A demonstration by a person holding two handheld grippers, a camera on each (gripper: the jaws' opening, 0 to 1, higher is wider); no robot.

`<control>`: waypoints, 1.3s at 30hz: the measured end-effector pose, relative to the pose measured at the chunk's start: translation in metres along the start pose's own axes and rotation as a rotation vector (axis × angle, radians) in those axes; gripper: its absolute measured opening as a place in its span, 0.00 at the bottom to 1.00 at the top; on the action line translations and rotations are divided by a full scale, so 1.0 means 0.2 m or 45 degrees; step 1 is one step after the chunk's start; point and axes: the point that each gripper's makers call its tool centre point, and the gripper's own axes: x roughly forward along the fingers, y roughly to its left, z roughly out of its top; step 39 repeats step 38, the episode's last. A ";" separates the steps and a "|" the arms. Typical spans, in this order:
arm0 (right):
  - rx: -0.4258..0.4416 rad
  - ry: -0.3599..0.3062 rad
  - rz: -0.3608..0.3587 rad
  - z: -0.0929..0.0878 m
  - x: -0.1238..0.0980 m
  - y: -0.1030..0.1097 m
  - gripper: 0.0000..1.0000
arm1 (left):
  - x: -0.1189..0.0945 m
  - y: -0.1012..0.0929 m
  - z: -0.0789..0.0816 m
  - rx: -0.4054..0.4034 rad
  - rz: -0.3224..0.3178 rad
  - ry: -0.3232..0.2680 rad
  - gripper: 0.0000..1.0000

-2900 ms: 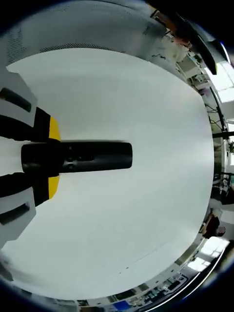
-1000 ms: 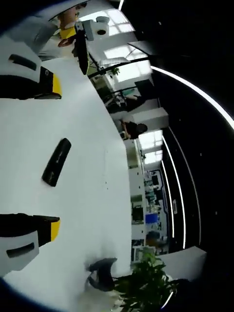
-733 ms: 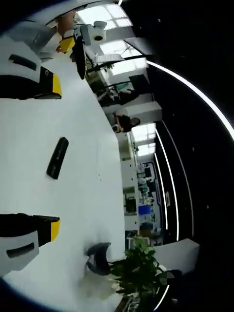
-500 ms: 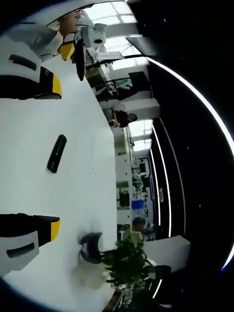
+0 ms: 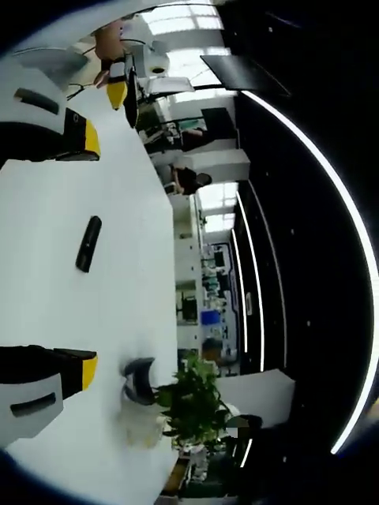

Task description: Press the specified remote control buttons in sequence, fully releasing each button before pressing the next.

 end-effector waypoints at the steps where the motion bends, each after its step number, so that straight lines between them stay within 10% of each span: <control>1: 0.001 0.000 -0.002 0.00 0.00 0.00 0.99 | -0.01 0.00 0.01 0.002 0.007 -0.006 1.00; 39: -0.011 0.007 0.073 -0.02 -0.07 0.02 0.99 | -0.08 -0.04 0.03 -0.015 0.118 -0.051 1.00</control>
